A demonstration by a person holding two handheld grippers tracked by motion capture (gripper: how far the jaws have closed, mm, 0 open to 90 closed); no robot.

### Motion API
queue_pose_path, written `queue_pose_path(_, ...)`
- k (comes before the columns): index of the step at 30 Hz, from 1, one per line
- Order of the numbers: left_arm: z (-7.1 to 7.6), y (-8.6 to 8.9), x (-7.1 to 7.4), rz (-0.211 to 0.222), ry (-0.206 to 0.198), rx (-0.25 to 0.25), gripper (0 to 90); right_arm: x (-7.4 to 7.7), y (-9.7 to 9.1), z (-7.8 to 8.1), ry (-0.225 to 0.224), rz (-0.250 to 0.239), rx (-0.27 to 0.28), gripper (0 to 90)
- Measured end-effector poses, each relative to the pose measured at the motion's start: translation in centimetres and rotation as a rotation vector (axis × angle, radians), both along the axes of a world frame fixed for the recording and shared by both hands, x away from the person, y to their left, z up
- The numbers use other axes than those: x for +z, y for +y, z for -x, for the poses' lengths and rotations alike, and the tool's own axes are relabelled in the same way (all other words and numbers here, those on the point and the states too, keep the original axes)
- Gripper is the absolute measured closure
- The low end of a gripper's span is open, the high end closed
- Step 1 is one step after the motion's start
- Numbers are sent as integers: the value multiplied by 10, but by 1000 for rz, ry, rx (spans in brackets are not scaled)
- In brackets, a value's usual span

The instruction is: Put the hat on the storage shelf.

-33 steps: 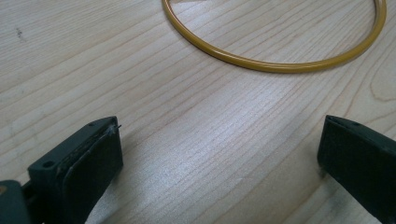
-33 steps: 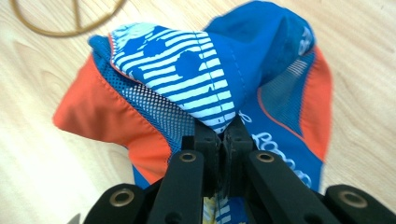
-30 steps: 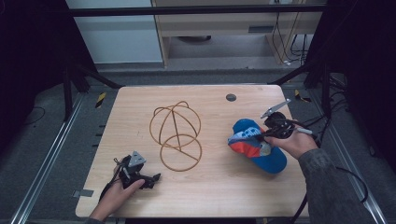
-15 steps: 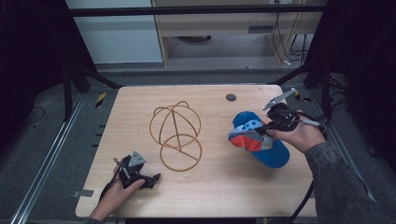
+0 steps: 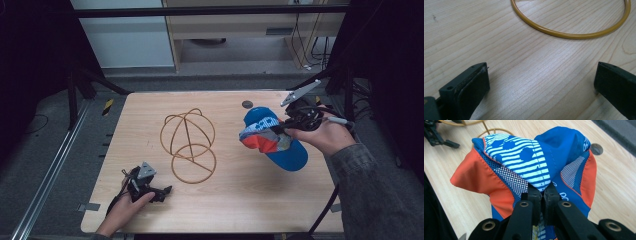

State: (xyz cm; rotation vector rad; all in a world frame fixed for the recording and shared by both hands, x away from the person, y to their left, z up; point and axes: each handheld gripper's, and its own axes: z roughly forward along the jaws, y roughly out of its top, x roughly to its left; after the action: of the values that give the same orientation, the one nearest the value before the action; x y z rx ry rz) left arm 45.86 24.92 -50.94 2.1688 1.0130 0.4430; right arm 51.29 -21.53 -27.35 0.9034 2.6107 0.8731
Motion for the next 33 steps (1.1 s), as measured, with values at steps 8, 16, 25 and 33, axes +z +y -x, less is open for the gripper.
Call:
queue_pose_path(8, 0, 0, 0, 0, 0, 0, 0, 19, 11, 4, -32, 2, 31, 865)
queue_pose_path(16, 0, 0, 0, -1, 3, -1, 0, 33, 22, 7, -60, 4, 60, 864)
queue_pose_path(25, 0, 0, 0, -2, 2, -1, 0, 38, 30, 6, -65, 4, 77, 863)
queue_pose_path(33, 0, 0, 0, -3, 2, -1, 0, 45, 37, 8, -83, -9, 88, 862)
